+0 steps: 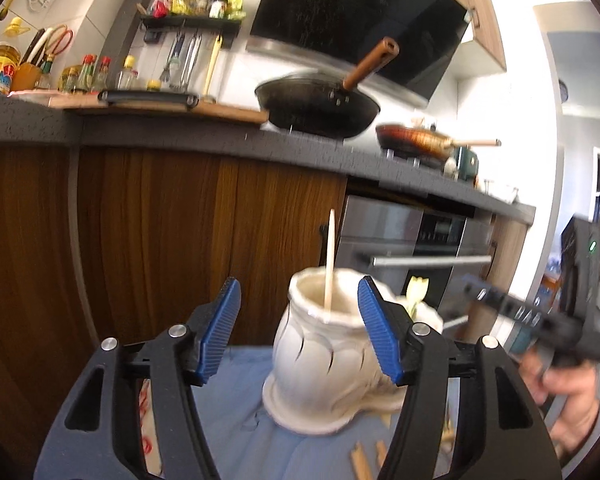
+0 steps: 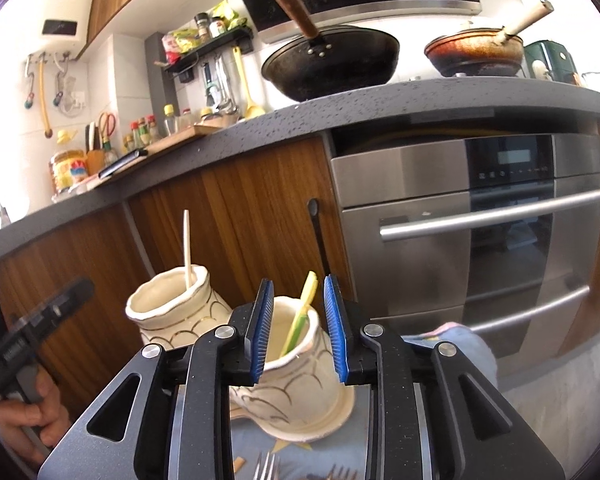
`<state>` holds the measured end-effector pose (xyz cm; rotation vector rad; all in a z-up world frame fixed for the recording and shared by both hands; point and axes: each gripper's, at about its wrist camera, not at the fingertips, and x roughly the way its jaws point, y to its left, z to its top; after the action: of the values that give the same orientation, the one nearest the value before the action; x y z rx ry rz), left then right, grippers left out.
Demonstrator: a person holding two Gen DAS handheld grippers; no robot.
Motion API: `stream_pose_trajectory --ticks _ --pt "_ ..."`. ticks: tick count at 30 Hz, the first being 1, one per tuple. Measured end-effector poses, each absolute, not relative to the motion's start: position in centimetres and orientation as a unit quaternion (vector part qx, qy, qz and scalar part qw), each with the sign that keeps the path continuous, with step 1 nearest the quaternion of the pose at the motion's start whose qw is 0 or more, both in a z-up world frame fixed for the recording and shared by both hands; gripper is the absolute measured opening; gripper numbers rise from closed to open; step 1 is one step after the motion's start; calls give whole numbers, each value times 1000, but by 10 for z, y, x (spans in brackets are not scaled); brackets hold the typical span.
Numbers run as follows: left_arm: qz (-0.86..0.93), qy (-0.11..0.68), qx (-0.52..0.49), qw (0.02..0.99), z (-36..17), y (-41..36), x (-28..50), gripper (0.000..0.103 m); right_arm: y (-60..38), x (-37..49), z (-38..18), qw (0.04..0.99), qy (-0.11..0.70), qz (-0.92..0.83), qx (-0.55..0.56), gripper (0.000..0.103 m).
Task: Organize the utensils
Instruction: 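Move both open tools back over the utensils on the cloth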
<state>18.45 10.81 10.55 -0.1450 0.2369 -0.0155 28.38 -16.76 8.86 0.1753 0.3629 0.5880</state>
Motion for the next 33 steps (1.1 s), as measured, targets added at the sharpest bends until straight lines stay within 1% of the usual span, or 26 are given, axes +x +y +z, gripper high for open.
stream_pose_trajectory --ticks 7,13,19,22,26,33 --pt "-18 206 -76 976 75 104 177 61 -187 274 80 933 207 280 93 28" --pt "-42 268 -65 960 45 87 167 55 -199 260 57 927 256 261 82 28" --pt "-58 304 -55 949 23 75 158 54 -212 241 35 917 307 242 75 28" --pt "-68 326 -46 942 13 69 157 53 -213 227 22 911 336 231 54 28" --pt "-83 351 -31 932 4 63 158 46 -211 205 6 900 365 234 32 28" --pt "-89 369 -12 925 -1 54 161 42 -203 182 -9 889 391 239 3 28"
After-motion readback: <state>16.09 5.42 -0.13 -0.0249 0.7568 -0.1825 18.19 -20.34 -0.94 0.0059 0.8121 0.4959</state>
